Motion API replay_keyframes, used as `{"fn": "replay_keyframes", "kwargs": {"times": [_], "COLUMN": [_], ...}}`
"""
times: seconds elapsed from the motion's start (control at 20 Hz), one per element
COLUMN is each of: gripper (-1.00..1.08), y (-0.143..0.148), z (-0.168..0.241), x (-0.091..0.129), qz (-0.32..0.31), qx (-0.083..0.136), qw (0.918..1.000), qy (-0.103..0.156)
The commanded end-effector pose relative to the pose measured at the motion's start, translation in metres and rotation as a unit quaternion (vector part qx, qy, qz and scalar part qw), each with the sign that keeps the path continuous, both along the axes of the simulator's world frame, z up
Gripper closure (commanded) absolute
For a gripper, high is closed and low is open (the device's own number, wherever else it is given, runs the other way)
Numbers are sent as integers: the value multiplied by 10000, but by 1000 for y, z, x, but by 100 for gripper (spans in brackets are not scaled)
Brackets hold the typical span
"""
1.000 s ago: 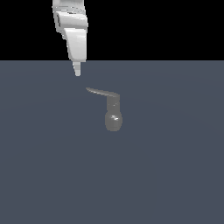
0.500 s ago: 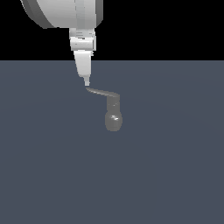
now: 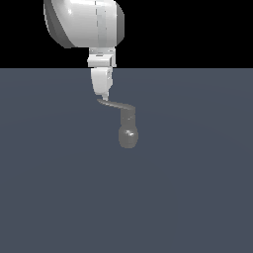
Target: Turn on the faucet by rotating a designated handle.
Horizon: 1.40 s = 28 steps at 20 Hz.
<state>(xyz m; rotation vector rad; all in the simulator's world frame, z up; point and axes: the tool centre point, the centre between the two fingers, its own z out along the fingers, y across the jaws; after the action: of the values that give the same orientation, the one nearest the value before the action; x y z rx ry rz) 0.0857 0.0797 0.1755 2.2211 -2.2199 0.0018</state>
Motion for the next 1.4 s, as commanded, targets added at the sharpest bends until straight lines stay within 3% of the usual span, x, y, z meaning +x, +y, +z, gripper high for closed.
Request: {"fn": "replay_keyframes", "kwargs": {"times": [0.0, 0.45, 1.35], "gripper": [108, 108, 108], "y": [-2, -3, 7], "z": [-3, -3, -3], "x": [4, 4, -48], "qz": [-89, -102, -102], "qx": [1, 8, 8], "qw": [10000, 9999, 9999], "qy": [-1, -1, -1]}}
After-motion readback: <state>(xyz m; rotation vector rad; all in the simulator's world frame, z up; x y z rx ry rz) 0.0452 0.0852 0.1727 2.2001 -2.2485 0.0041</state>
